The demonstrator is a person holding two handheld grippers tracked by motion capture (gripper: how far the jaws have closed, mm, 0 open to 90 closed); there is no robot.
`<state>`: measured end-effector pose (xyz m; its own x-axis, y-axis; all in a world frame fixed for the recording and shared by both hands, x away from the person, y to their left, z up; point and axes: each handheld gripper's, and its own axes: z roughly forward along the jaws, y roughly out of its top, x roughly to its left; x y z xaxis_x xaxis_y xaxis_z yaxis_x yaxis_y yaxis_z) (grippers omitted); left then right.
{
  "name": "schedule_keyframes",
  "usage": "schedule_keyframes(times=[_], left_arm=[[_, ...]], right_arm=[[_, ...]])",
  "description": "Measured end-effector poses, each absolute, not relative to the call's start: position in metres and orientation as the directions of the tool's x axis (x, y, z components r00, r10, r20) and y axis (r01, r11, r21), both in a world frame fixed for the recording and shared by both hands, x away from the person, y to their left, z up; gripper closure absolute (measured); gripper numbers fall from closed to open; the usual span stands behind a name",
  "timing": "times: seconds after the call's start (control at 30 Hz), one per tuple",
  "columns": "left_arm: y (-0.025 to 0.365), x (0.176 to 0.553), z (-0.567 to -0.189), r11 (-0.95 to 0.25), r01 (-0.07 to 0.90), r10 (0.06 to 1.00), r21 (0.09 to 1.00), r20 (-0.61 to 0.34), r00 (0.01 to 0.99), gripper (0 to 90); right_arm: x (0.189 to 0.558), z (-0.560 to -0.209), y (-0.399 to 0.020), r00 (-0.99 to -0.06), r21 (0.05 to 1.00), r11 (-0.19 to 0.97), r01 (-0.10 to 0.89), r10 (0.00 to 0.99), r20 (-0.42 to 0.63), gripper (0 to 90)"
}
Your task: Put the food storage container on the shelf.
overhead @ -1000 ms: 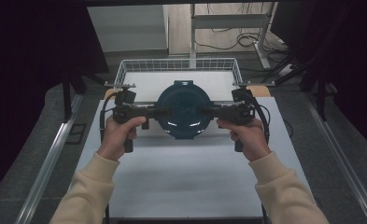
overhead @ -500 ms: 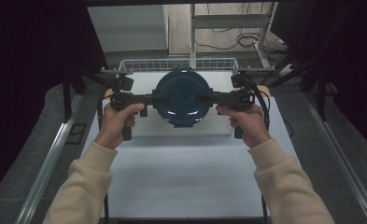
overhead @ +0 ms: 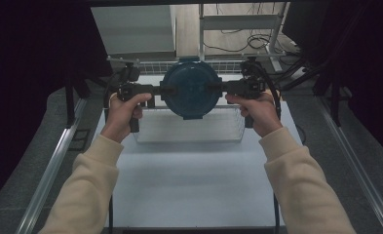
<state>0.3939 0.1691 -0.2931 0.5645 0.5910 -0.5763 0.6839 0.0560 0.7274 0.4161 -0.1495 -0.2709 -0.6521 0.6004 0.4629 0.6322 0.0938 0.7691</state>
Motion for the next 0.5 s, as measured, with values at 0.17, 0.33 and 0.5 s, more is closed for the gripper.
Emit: schedule_keyframes(times=[0.17, 0.33, 0.5], left_arm=[[0.172, 0.409, -0.287, 0.061, 0.687, 0.594, 0.724, -0.579, 0.558, 39.3], [0.176, 0.425, -0.289, 0.066, 0.698, 0.591, 0.713, -0.591, 0.549, 39.3], [0.178, 0.435, -0.298, 0.064, 0.719, 0.595, 0.692, -0.605, 0.530, 39.0]], right_arm=[[0.432, -0.264, -0.146, -0.652, 0.767, 0.097, 0.634, 0.601, 0.462, 39.9], [0.447, -0.264, -0.142, -0.647, 0.763, 0.092, 0.640, 0.601, 0.470, 39.8], [0.461, -0.276, -0.139, -0.623, 0.738, 0.083, 0.669, 0.604, 0.497, 39.8]])
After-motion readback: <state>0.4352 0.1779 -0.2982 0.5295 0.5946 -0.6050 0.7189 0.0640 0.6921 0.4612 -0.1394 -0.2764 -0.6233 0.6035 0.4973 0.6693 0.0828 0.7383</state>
